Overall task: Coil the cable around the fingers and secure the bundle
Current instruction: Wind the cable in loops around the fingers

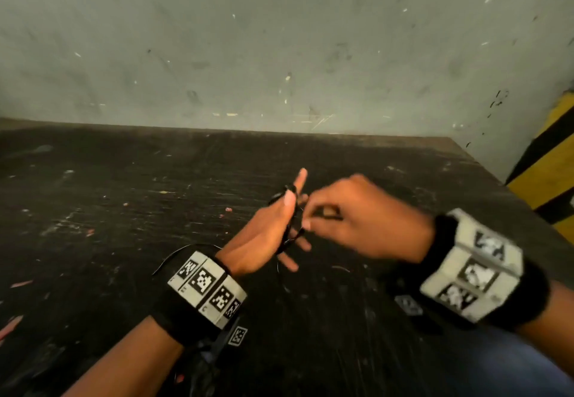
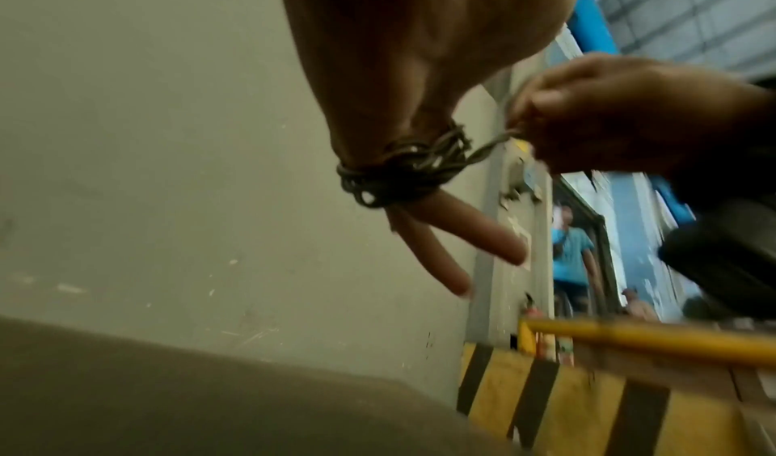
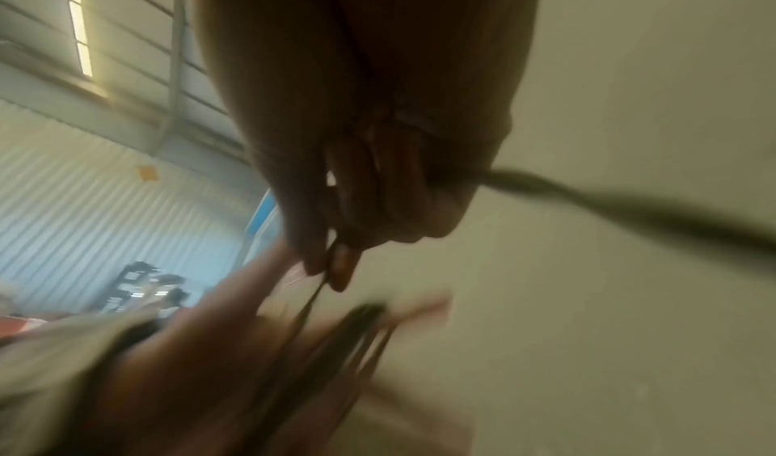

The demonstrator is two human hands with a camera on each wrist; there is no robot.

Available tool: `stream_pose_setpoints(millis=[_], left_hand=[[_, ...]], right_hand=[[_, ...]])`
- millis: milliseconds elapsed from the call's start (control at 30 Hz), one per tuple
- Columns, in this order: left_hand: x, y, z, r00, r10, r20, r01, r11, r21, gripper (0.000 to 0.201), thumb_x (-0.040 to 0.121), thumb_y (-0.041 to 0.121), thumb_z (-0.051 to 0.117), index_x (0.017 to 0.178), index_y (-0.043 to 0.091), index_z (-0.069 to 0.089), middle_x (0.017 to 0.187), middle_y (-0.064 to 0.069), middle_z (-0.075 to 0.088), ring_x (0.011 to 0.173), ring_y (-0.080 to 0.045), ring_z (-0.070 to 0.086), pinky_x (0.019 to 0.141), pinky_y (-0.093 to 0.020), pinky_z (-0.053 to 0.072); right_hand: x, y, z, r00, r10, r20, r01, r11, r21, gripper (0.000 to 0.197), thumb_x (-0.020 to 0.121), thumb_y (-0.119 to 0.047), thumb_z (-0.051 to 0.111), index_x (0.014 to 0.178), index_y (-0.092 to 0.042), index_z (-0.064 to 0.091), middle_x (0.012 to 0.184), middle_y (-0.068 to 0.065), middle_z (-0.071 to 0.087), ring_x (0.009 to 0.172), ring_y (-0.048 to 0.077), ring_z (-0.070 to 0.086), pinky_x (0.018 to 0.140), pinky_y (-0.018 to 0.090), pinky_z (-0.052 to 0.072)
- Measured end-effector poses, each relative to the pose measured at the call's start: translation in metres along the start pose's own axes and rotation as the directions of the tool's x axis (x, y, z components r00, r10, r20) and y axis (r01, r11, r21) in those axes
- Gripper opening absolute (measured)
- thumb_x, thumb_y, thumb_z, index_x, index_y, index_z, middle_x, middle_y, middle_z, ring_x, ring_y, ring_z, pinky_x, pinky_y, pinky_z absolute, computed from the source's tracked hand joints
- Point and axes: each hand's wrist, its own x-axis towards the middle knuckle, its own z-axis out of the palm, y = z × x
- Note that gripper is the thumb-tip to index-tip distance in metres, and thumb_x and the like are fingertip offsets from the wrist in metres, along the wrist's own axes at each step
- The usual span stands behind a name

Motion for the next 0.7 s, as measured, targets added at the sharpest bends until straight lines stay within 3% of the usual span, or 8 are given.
stream_pose_setpoints(millis=[67, 167, 267, 366, 466, 533, 600, 700], left_hand=[[-0.007, -0.01, 0.003, 0.981, -0.092, 0.168, 0.077, 0.993, 0.091, 0.109, 0.044, 0.098, 0.023, 0.14, 0.048, 0.022, 0.152, -0.002, 0.035, 0.087, -0.03, 0.07, 0.052, -0.04, 0.059], [-0.019, -0.002, 0.006, 0.903, -0.141, 0.405, 0.182, 0.981, -0.065, 0.102, 0.046, 0.096, 0.021, 0.138, 0.052, 0.026, 0.148, -0.005, 0.041, 0.085, -0.032, 0.069, 0.047, -0.032, 0.058], [-0.025, 0.014, 0.006, 0.861, 0.009, 0.509, 0.19, 0.922, -0.338, 0.105, 0.049, 0.093, 0.024, 0.142, 0.043, 0.029, 0.141, -0.012, 0.051, 0.081, -0.032, 0.069, 0.043, -0.03, 0.056], [-0.021, 0.026, 0.005, 0.9, 0.139, 0.413, 0.112, 0.842, -0.527, 0.104, 0.052, 0.09, 0.012, 0.143, 0.042, 0.028, 0.138, -0.016, 0.053, 0.079, -0.032, 0.07, 0.041, -0.031, 0.056], [-0.01, 0.03, 0.002, 0.969, 0.144, 0.199, 0.015, 0.774, -0.633, 0.097, 0.06, 0.085, 0.004, 0.145, 0.041, 0.019, 0.139, -0.015, 0.053, 0.087, -0.036, 0.07, 0.045, -0.034, 0.058], [-0.002, 0.029, 0.001, 0.992, 0.121, 0.046, -0.066, 0.78, -0.623, 0.093, 0.062, 0.083, 0.005, 0.146, 0.043, 0.012, 0.144, -0.012, 0.047, 0.095, -0.039, 0.068, 0.051, -0.038, 0.06], [0.004, 0.027, 0.002, 0.992, 0.108, -0.064, -0.125, 0.806, -0.578, 0.088, 0.065, 0.08, 0.004, 0.146, 0.044, 0.006, 0.15, -0.01, 0.038, 0.1, -0.039, 0.067, 0.058, -0.043, 0.061], [0.013, 0.021, 0.005, 0.983, 0.07, -0.167, -0.144, 0.864, -0.483, 0.08, 0.07, 0.076, 0.001, 0.144, 0.048, 0.003, 0.155, -0.007, 0.028, 0.097, -0.034, 0.068, 0.064, -0.048, 0.06]], right_hand=[[0.003, 0.008, -0.029, 1.0, -0.012, -0.016, 0.012, 1.0, -0.025, 0.007, 0.081, -0.026, 0.068, 0.078, -0.019, 0.071, 0.051, -0.016, 0.055, 0.05, -0.003, 0.05, 0.05, 0.01, 0.032], [0.006, 0.028, -0.05, 0.994, -0.073, -0.08, 0.07, 0.996, -0.05, 0.019, 0.08, -0.035, 0.067, 0.076, -0.017, 0.072, 0.053, -0.017, 0.056, 0.051, -0.002, 0.054, 0.05, 0.01, 0.033], [0.008, 0.061, -0.028, 0.99, -0.033, -0.14, 0.021, 0.996, -0.084, 0.042, 0.085, -0.052, 0.051, 0.073, -0.016, 0.069, 0.062, -0.001, 0.065, 0.053, 0.012, 0.057, 0.053, 0.029, 0.043], [0.001, 0.081, 0.018, 0.983, 0.053, -0.175, -0.055, 0.998, -0.003, 0.052, 0.089, -0.05, 0.034, 0.071, -0.013, 0.066, 0.065, 0.001, 0.068, 0.058, 0.015, 0.06, 0.058, 0.033, 0.047], [-0.01, 0.068, 0.063, 0.985, 0.105, -0.136, -0.088, 0.988, 0.129, 0.042, 0.093, -0.042, 0.033, 0.077, -0.015, 0.061, 0.063, -0.002, 0.065, 0.06, 0.007, 0.061, 0.059, 0.035, 0.048], [-0.015, 0.048, 0.08, 0.995, 0.089, -0.041, -0.081, 0.982, 0.172, 0.025, 0.096, -0.032, 0.04, 0.091, -0.02, 0.061, 0.072, -0.008, 0.064, 0.066, 0.002, 0.06, 0.067, 0.033, 0.049], [-0.016, 0.029, 0.085, 0.998, 0.042, 0.047, -0.049, 0.983, 0.175, 0.022, 0.094, -0.026, 0.047, 0.107, -0.015, 0.06, 0.093, -0.001, 0.068, 0.087, 0.008, 0.062, 0.08, 0.027, 0.047], [-0.015, 0.012, 0.073, 0.99, 0.007, 0.141, -0.027, 0.99, 0.142, 0.018, 0.092, -0.023, 0.051, 0.101, -0.01, 0.06, 0.095, 0.009, 0.068, 0.089, 0.021, 0.064, 0.079, 0.032, 0.049]])
